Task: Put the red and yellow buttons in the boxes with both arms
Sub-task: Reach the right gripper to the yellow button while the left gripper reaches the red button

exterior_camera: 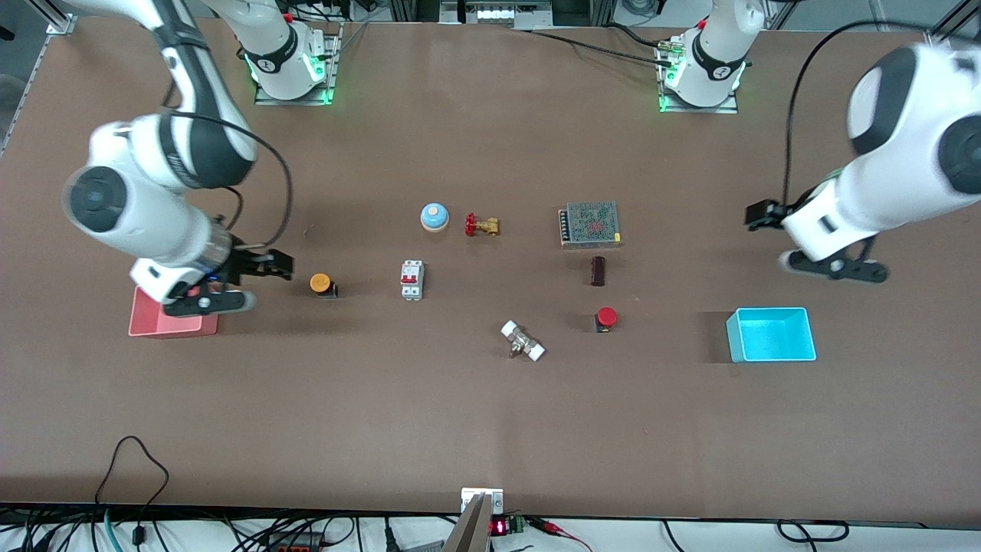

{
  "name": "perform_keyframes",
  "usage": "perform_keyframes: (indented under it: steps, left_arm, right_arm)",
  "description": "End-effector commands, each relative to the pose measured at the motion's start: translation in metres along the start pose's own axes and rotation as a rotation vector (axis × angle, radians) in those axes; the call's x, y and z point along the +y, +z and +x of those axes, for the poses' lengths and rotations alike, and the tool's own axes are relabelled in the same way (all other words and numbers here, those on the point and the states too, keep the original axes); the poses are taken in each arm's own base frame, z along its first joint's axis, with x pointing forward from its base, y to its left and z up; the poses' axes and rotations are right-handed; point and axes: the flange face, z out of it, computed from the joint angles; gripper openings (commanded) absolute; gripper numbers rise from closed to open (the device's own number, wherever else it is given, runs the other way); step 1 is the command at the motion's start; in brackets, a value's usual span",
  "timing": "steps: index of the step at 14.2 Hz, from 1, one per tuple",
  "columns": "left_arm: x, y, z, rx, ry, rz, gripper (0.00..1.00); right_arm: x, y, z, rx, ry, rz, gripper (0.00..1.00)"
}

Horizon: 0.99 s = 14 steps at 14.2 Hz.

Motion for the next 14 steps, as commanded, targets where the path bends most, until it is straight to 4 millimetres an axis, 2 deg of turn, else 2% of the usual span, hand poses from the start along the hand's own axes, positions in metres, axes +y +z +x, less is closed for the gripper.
perform_keyframes:
  steps: [1, 4, 6, 8, 10, 12, 14]
  left_arm:
    - [0.042, 0.032, 0.032, 0.021, -0.107, -0.018, 1.0]
    - [0.091, 0.058, 0.055, 0.088, -0.17, -0.032, 1.0]
    - [0.115, 0.077, 0.072, 0.14, -0.216, -0.054, 1.0]
    - [0.14, 0.094, 0.085, 0.184, -0.261, -0.075, 1.0]
    - [0.176, 0.116, 0.097, 0.247, -0.284, -0.107, 1.0]
    - [0.19, 0.139, 0.106, 0.278, -0.301, -0.117, 1.0]
    - [0.197, 0.16, 0.111, 0.29, -0.275, -0.09, 1.0]
  right_arm:
    - [-0.019, 0.03, -0.003, 0.041, 0.001, -0.029, 1.0]
    - [-0.025, 0.069, -0.022, 0.099, 0.003, -0.013, 1.0]
    - [-0.025, 0.088, -0.02, 0.104, 0.007, -0.005, 1.0]
    - [-0.025, 0.098, -0.019, 0.107, 0.005, -0.004, 1.0]
    - [-0.025, 0.111, -0.02, 0.09, 0.004, -0.007, 1.0]
    - [-0.025, 0.12, -0.023, 0.075, 0.002, -0.01, 1.0]
    - [-0.025, 0.128, -0.023, 0.066, 0.002, -0.01, 1.0]
